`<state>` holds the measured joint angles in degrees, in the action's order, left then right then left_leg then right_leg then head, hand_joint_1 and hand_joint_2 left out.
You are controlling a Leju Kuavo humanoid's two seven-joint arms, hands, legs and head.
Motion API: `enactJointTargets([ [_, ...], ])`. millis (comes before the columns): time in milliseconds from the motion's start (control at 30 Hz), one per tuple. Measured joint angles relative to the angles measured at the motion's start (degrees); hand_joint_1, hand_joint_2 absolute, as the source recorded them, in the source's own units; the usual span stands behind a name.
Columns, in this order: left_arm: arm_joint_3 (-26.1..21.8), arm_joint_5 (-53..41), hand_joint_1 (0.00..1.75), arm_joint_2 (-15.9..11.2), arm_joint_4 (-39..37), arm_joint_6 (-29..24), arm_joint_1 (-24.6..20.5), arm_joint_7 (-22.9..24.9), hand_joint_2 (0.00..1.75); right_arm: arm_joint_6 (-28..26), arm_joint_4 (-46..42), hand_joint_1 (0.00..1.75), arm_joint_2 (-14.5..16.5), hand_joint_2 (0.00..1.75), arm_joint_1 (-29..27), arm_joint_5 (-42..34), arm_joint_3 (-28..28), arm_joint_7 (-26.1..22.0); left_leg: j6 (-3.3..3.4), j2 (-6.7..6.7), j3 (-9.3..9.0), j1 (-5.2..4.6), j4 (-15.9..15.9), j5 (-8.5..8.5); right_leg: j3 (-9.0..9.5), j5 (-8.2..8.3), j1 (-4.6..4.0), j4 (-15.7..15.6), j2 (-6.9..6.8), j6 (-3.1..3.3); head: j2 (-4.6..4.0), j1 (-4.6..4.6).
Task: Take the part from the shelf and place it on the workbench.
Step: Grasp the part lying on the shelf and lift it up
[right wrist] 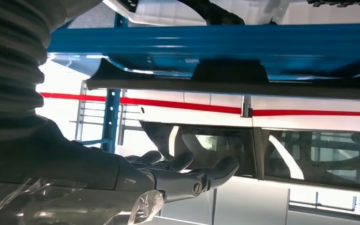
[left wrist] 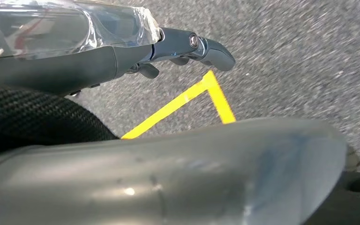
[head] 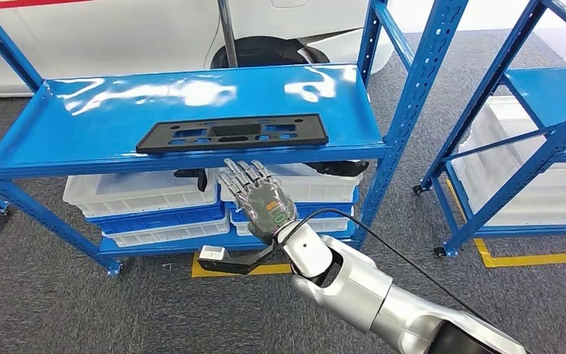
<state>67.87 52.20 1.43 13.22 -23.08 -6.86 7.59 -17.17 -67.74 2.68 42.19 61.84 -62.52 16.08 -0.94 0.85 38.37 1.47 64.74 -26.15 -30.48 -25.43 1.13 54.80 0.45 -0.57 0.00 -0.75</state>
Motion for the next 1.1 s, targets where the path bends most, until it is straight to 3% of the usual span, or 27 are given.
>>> enactJointTargets([
  [33, 0.0, 0.0, 0.0, 0.0, 0.0, 0.0, 0.0, 0.0, 0.0, 0.0, 0.0, 0.0, 0.0, 1.75, 0.0, 0.0, 0.0, 0.0, -0.16, -0.16, -1.36, 0.1, -4.3, 2.71, 0.64, -0.5, 0.07, 0.0, 0.03, -0.39, -0.01, -0.01],
  [100, 0.0, 0.0, 0.0, 0.0, 0.0, 0.0, 0.0, 0.0, 0.0, 0.2, 0.0, 0.0, 0.0, 1.75, 0.1, -0.2, 0.0, 0.0, 0.23, -0.42, -3.2, -0.06, -9.6, 5.04, 1.42, -1.31, 0.08, -0.2, 0.11, -1.24, -0.01, -0.04],
  [233, 0.0, 0.0, 0.0, 0.0, 0.0, 0.1, 0.1, 0.0, 0.0, 0.5, 0.0, 0.0, 0.1, 1.75, 0.2, -0.7, -0.1, -0.1, 2.42, -0.3, -4.44, -0.37, -10.2, 4.65, 1.78, -2.14, 0.14, 1.0, 0.02, -2.61, 0.0, -0.02],
  [300, 0.0, 0.0, 0.0, 0.0, 0.0, 0.1, 0.2, 0.0, 0.0, 0.7, 0.0, 0.0, 0.1, 1.75, 0.3, -0.8, -0.1, -0.1, 3.29, -0.28, -5.35, -0.48, -10.2, 4.14, -0.88, -3.74, 0.19, 6.1, -0.1, -2.76, 0.0, 0.05],
  [367, 0.0, 0.0, 0.0, 0.0, 0.0, 0.1, 0.2, 0.0, 0.0, 0.9, 0.1, 0.0, 0.0, 1.75, 0.2, -1.1, -0.1, 0.0, 3.86, -0.24, -6.07, -0.75, -10.2, 3.39, -5.98, -6.4, -0.01, 13.8, -0.11, -2.69, 0.0, 0.11],
  [433, 0.0, 0.0, 0.0, 0.0, 0.0, 0.1, 0.2, 0.0, 0.0, 1.2, 0.2, 0.0, -0.2, 1.75, 0.0, -1.4, -0.1, 0.2, 4.07, -0.06, -7.08, -1.1, -10.2, 2.46, -9.58, -7.19, -0.23, 17.0, -0.11, -2.34, 0.0, 0.13],
  [467, 0.0, 0.0, 0.0, 0.0, 0.0, 0.1, 0.3, 0.0, 0.0, 1.3, 0.3, 0.0, -0.2, 1.75, -0.1, -1.6, -0.1, 0.3, 4.09, 0.03, -7.77, -1.28, -10.2, 1.93, -9.92, -5.88, -0.39, 15.5, -0.11, -1.99, 0.0, 0.14],
  [533, 0.0, 0.0, 0.0, 0.1, 0.0, 0.1, 0.4, 0.0, 0.0, 1.5, 0.3, 0.0, -0.3, 1.75, 0.0, -1.8, -0.1, 0.6, 4.02, 0.13, -9.2, -1.54, -10.2, 0.8, -8.31, -0.14, -0.9, 8.1, -0.12, -0.95, -0.01, 0.15],
  [600, 0.1, 0.0, 0.0, 0.2, 0.0, 0.1, 0.4, 0.0, 0.0, 1.7, 0.3, 0.0, -0.5, 1.75, 0.0, -2.0, 0.0, 1.0, 3.57, 0.26, -10.17, -1.72, -10.2, -0.26, -6.76, 3.62, -1.55, 2.1, -0.07, -0.18, -0.01, 0.14],
  [633, 0.1, 0.0, 0.0, 0.3, 0.0, 0.1, 0.4, 0.0, 0.0, 1.8, 0.4, 0.0, -0.7, 1.75, 0.0, -2.1, 0.0, 1.2, 3.2, 0.3, -10.45, -1.73, -10.1, -0.54, -6.48, 4.19, -1.77, 0.9, 0.03, 0.14, -0.01, 0.18],
  [667, 0.1, 0.0, 0.0, 0.3, 0.0, 0.1, 0.4, 0.0, 0.0, 1.9, 0.4, 0.0, -0.8, 1.75, 0.1, -2.2, 0.1, 1.5, 2.81, 0.35, -10.75, -1.77, -10.0, -0.66, -6.27, 3.74, -1.88, 0.6, 0.11, 0.38, -0.01, 0.22],
  [733, 0.1, 0.0, 0.0, 0.2, 0.0, 0.1, 0.3, 0.0, 0.0, 2.0, 0.5, 0.0, -1.0, 1.75, 0.3, -2.4, 0.2, 1.9, 2.17, 0.28, -11.1, -1.7, -9.4, -1.16, -5.2, 3.71, -1.54, 0.1, 0.22, 1.08, -0.01, 0.27],
  [800, 0.1, 0.0, 0.0, 0.2, 0.0, 0.1, 0.2, 0.0, 0.0, 2.0, 0.5, 0.0, -1.1, 1.75, 0.7, -2.5, 0.2, 2.3, 1.49, 0.18, -9.15, -1.4, -5.5, -2.88, -3.97, 3.24, -1.17, -0.1, 0.25, 1.49, -0.01, 0.1],
  [900, 0.2, 0.0, 0.0, 0.1, 0.0, 0.1, 0.1, 0.0, 0.0, 2.1, 0.6, 0.0, -1.5, 1.75, 0.7, -2.6, 0.3, 2.9, 0.57, 0.11, -2.12, -0.86, 4.7, -6.35, -2.86, 2.05, -1.15, -0.1, 0.39, 1.64, -0.01, -0.03],
  [933, 0.2, 0.0, 0.0, 0.1, 0.0, 0.1, 0.1, 0.0, 0.0, 2.2, 0.6, 0.0, -1.7, 1.75, 0.7, -2.7, 0.3, 3.1, 0.43, 0.1, -0.51, -0.8, 5.8, -6.61, -2.31, 1.53, -1.14, 0.0, 0.45, 1.59, 0.0, -0.04],
  [967, 0.2, 0.0, 0.0, 0.1, 0.0, 0.1, 0.1, 0.0, 0.0, 2.3, 0.6, 0.0, -1.9, 1.75, 0.6, -2.8, 0.3, 3.3, 0.42, 0.09, 0.25, -0.78, 5.0, -5.8, -1.58, 0.94, -1.16, 0.0, 0.52, 1.51, 0.0, -0.04],
  [1000, 0.2, 0.0, 0.0, 0.0, 0.0, 0.1, 0.1, 0.0, 0.0, 2.5, 0.6, 0.0, -2.2, 1.75, 0.6, -2.9, 0.3, 3.5, 0.56, 0.09, 0.12, -0.82, 2.3, -3.71, -0.72, 0.31, -1.19, -0.1, 0.57, 1.42, 0.0, -0.04],
  [1100, 0.2, 0.0, 0.0, -0.2, -0.1, 0.1, 0.2, 0.0, 0.0, 2.9, 0.6, 0.0, -2.7, 1.75, 0.6, -3.1, 0.4, 3.7, 1.58, 0.01, -1.91, -1.32, -7.7, 4.65, 1.19, -1.2, -1.35, -0.1, 0.68, 1.1, -0.01, -0.04],
])
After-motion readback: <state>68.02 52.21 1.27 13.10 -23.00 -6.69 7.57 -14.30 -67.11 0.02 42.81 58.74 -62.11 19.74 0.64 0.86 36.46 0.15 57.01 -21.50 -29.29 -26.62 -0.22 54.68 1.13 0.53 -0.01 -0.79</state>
